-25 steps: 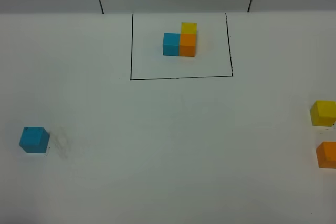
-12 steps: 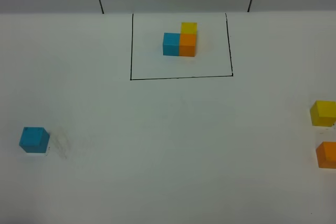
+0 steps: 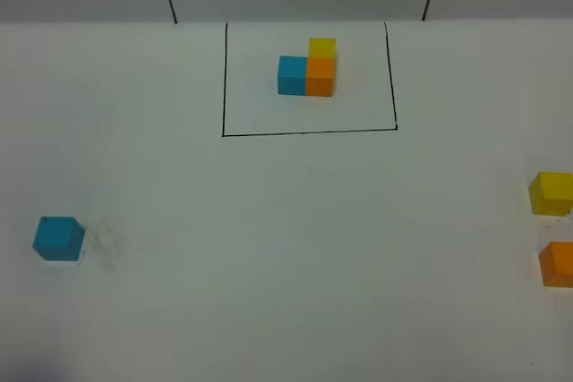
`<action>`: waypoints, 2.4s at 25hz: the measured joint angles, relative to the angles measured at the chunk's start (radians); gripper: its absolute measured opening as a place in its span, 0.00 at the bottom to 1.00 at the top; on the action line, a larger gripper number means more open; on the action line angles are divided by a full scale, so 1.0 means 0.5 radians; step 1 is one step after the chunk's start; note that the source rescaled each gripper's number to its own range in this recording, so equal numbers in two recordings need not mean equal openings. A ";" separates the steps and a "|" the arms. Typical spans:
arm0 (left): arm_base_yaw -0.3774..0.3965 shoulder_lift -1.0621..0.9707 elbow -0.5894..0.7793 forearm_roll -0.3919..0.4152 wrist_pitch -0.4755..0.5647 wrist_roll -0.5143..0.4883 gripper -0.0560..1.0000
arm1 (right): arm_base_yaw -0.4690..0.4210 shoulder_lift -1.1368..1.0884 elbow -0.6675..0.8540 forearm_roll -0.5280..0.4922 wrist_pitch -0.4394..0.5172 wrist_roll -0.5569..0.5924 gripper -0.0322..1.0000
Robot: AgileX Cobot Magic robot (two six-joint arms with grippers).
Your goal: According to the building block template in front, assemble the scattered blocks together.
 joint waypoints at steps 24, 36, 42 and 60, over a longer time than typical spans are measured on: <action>0.000 2.393 -0.358 -0.195 -0.850 0.079 0.68 | 0.000 0.000 0.000 0.000 0.000 0.000 0.03; 0.000 2.822 -0.360 -0.254 -1.097 0.153 0.68 | 0.000 0.000 0.000 0.000 0.000 0.000 0.03; 0.000 2.946 -0.360 -0.254 -1.190 0.155 0.68 | 0.000 0.000 0.000 0.000 0.000 0.000 0.03; 0.000 3.219 -0.362 -0.256 -1.369 0.162 0.06 | 0.000 0.000 0.000 0.000 0.000 0.000 0.03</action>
